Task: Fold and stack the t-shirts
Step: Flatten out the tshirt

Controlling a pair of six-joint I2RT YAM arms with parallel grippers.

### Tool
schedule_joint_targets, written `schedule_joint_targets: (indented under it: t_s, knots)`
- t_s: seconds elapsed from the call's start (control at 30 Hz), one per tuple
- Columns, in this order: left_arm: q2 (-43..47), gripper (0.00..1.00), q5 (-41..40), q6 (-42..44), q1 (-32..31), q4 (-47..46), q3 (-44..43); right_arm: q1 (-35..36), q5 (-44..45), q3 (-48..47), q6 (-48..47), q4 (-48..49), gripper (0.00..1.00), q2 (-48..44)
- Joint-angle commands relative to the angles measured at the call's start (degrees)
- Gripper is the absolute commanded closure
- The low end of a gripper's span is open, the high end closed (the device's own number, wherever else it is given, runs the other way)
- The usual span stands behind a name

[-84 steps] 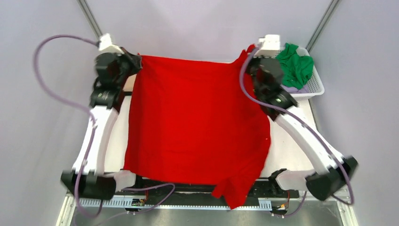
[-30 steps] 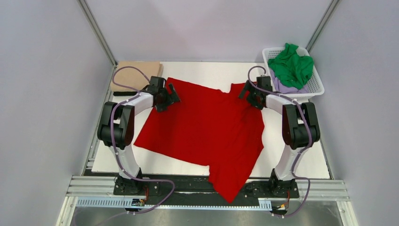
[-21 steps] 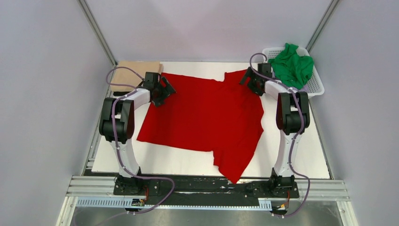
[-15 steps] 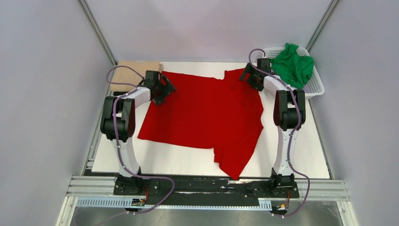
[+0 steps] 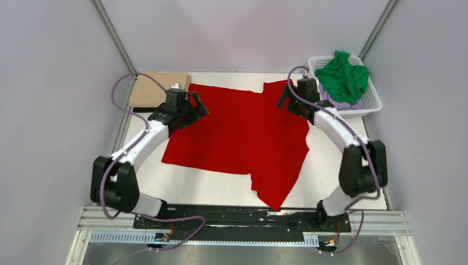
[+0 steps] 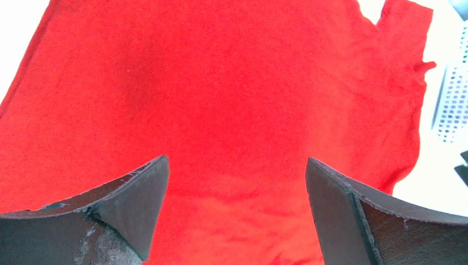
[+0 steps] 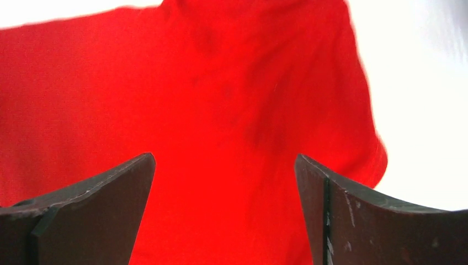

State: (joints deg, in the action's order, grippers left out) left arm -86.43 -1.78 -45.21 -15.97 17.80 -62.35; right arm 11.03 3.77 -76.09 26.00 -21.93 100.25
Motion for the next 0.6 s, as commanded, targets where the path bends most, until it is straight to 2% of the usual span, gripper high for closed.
schedule_joint_targets:
  t_s: [0.0,0.1,0.23,0.37,0.57]
  knots:
    - [10.2,0.0,-2.3,1.6,0.1,2.5,8.6,6.3,4.9,15.6,8.4,-0.3,0.0,-16.7]
    - [15.4,0.0,-2.0,1.3,0.1,1.4,14.4,8.5,4.8,26.8,13.1,-1.0,0.0,-27.0]
    - [18.8,0.0,0.0,1.0,0.1,-2.5,20.1,8.0,6.0,35.4,17.0,-0.4,0.0,-36.8]
    - [17.0,0.0,0.4,1.2,0.1,-4.8,21.3,5.8,6.3,39.5,17.1,0.5,0.0,-38.3]
    - [12.4,0.0,-0.4,1.2,0.1,-8.8,22.2,1.7,4.0,40.4,14.0,6.8,0.0,-34.3]
